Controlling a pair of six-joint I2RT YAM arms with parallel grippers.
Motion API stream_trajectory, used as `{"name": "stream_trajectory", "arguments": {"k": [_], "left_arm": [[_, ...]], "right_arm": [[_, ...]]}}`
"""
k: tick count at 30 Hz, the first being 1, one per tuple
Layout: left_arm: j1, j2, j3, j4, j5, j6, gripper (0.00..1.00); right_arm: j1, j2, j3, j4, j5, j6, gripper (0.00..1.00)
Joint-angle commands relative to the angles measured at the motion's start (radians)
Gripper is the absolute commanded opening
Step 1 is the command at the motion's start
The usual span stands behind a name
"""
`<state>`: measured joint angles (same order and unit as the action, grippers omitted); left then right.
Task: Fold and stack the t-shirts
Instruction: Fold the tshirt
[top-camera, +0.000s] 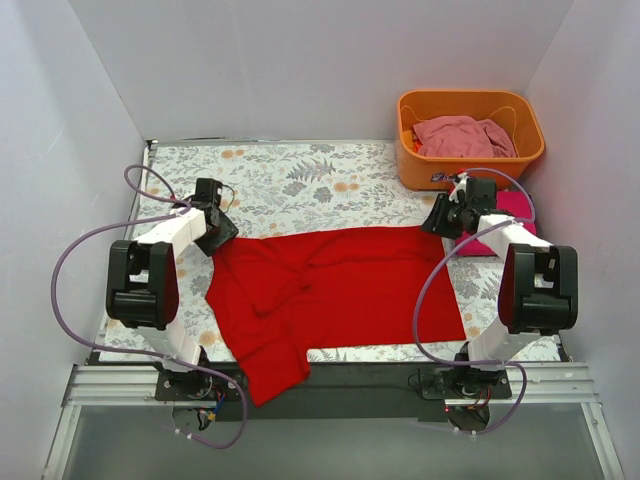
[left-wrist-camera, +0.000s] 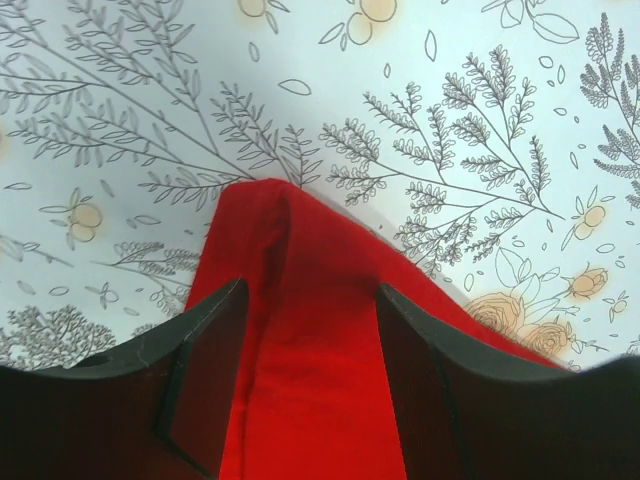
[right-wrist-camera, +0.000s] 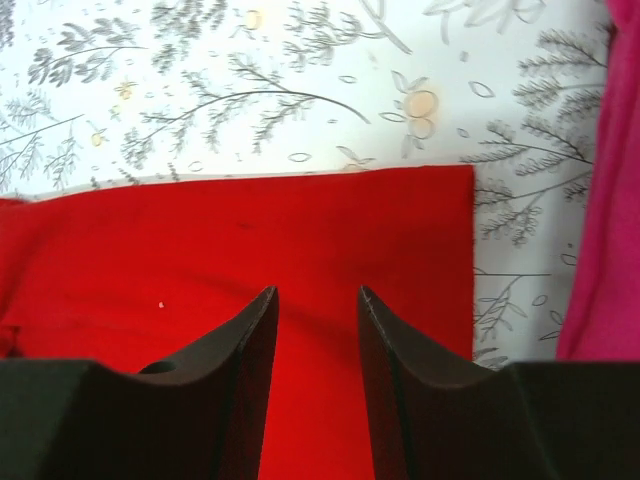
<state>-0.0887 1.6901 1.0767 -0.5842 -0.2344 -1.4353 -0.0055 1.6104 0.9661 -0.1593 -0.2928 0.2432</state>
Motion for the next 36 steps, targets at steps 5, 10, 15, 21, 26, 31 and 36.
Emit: {"name": "stream_trajectory", "arguments": {"k": [5,10,15,21,26,31,36], "left_arm": [[0.003,0.046,0.045,0.046,0.003,0.049,0.52],[0.017,0.074,0.06,0.049,-0.045,0.067,0.36],[0.06,0.114,0.112,0.031,-0.085,0.101,0.0],[0.072,0.172,0.241,0.009,-0.16,0.176,0.0],[0.072,0.25,0.313,0.003,-0.217,0.233,0.0],[0.072,0.286,0.353,-0.005,-0.135,0.225,0.19],[0.072,0.211,0.347,-0.02,-0.111,0.193,0.4]], "right_arm": [[-0.07,0.08,-0.02,0.124,-0.077,0.03,0.43],[-0.1,0.123,-0.021,0.141,-0.059,0.039,0.43],[-0.128,0.164,-0.023,0.139,-0.017,0.031,0.43],[-0.154,0.2,-0.017,0.136,-0.002,0.025,0.42],[-0.157,0.212,0.002,0.136,-0.017,0.015,0.43],[-0.157,0.197,0.02,0.132,-0.083,0.007,0.43],[-0.152,0.134,0.028,0.115,-0.127,0.007,0.43]]}}
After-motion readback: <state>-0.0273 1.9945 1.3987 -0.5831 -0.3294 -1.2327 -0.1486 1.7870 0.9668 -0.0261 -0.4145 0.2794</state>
